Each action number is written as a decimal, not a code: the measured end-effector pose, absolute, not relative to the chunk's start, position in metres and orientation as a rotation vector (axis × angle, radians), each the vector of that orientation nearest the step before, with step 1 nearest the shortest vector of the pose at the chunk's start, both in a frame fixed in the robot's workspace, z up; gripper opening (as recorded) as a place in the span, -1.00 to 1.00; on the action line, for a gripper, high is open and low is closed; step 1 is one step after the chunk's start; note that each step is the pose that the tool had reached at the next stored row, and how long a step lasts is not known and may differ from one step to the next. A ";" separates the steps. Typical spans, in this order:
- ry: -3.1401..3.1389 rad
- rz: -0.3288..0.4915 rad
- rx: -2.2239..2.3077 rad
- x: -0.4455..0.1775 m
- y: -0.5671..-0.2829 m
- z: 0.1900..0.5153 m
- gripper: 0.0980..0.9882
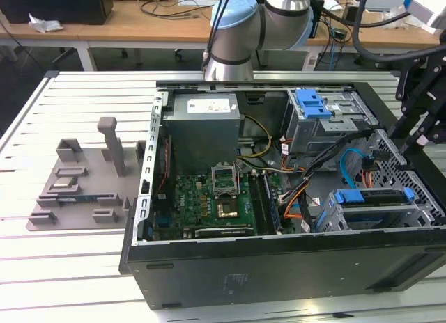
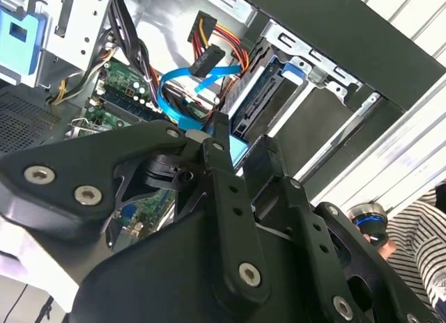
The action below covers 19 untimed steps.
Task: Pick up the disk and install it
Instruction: 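Insert the first disk wire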
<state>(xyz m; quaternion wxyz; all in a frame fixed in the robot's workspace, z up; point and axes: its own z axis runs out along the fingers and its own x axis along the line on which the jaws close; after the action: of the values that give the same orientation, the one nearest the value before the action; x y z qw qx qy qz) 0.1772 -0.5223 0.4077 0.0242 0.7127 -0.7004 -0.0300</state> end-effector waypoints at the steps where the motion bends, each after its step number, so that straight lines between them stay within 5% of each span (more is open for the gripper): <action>1: -2.167 -0.093 2.205 0.177 -0.522 0.406 -0.41; 19: -2.167 -0.093 2.205 0.178 -0.521 0.390 -0.41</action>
<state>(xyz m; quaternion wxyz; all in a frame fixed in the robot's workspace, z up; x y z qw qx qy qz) 0.1776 -0.5209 0.3898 0.0242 0.7127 -0.7004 -0.0300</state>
